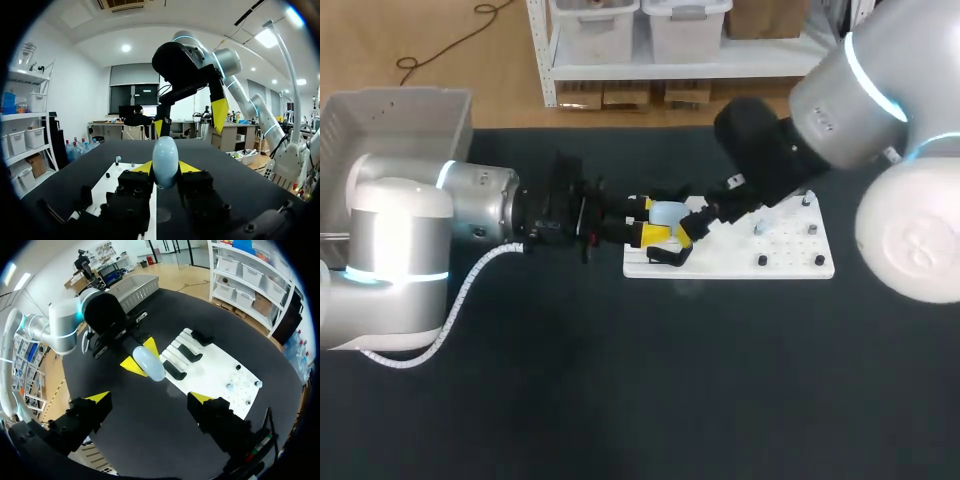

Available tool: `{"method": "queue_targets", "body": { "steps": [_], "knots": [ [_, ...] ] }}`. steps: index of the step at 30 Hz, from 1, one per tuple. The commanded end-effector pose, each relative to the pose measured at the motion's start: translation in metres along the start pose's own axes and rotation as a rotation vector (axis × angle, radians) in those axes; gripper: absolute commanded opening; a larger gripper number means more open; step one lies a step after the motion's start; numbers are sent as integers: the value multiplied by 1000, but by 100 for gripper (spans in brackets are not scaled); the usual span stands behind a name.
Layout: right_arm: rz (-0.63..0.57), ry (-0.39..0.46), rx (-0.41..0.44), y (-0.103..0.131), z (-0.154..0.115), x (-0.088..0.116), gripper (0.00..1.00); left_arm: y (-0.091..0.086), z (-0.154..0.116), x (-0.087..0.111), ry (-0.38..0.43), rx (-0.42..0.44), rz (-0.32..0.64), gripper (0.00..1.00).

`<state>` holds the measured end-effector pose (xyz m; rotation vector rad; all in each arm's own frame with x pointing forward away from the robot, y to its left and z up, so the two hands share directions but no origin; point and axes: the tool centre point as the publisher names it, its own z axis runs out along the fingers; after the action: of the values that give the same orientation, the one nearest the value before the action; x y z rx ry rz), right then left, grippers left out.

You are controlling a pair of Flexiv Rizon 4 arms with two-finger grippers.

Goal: Pick up each earbud case from the left stands, insert the matching earbuds, close the lid, and place the case in the box.

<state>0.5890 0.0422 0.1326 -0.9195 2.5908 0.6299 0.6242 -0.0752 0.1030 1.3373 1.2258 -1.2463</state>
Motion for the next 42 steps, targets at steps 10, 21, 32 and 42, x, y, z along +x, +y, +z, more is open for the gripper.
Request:
{"method": "queue_targets", "body": {
  "steps": [10,21,32,42],
  "knots": [
    [33,23,7,-10,20,-14,100,1,0,0,0,2,0,0],
    [60,20,19,-19,25,-17,100,1,0,0,0,2,0,0],
    [78,14,31,-26,26,-20,100,1,0,0,0,2,0,0],
    [94,-18,46,-32,17,-26,100,1,0,0,0,2,0,0]
  ]
}}
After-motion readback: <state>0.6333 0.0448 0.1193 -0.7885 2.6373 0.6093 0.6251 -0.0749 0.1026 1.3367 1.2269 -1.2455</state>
